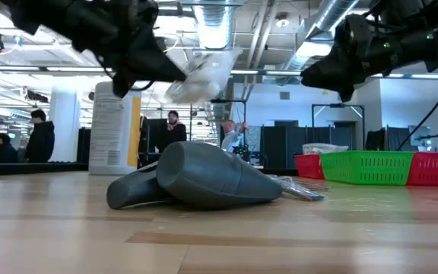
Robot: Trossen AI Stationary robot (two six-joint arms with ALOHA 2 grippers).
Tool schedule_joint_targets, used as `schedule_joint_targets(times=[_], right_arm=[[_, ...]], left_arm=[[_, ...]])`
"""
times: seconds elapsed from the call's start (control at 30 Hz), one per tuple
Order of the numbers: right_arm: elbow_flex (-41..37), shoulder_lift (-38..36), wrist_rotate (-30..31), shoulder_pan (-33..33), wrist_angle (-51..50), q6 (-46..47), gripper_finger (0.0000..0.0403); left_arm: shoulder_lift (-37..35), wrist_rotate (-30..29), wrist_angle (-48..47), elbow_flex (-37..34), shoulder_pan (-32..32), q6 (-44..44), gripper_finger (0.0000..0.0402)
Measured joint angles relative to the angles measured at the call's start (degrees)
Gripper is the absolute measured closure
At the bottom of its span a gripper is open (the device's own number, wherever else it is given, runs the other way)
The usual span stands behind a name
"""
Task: Pick & Place Travel size toiletries
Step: Put the white cotton pack into the top red bin
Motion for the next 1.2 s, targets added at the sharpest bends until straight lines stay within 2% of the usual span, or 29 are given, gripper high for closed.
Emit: schedule_joint_targets(times=[0.27, 0.7, 0.9, 1.2], right_arm=[[0.0, 2.96, -2.2, 1.37, 5.85, 0.96, 0.0305], [0.36, 15.5, -3.85, 2.84, 24.81, 0.93, 0.0301], [4.45, 19.36, -5.41, 2.93, 25.35, -0.33, 0.0278], [8.07, 21.66, -9.63, 2.95, 25.12, -1.11, 0.024]], left_arm=[[0.0, -3.91, -0.02, 4.35, 3.8, 8.72, 0.0401], [0.0, -6.08, 1.86, 8.25, 6.33, 16.28, 0.0401], [1.03, -7.35, 3.17, 8.41, 6.38, 16.73, 0.0401], [7.62, -10.99, 5.91, 10.35, 6.81, 19.2, 0.0401]])
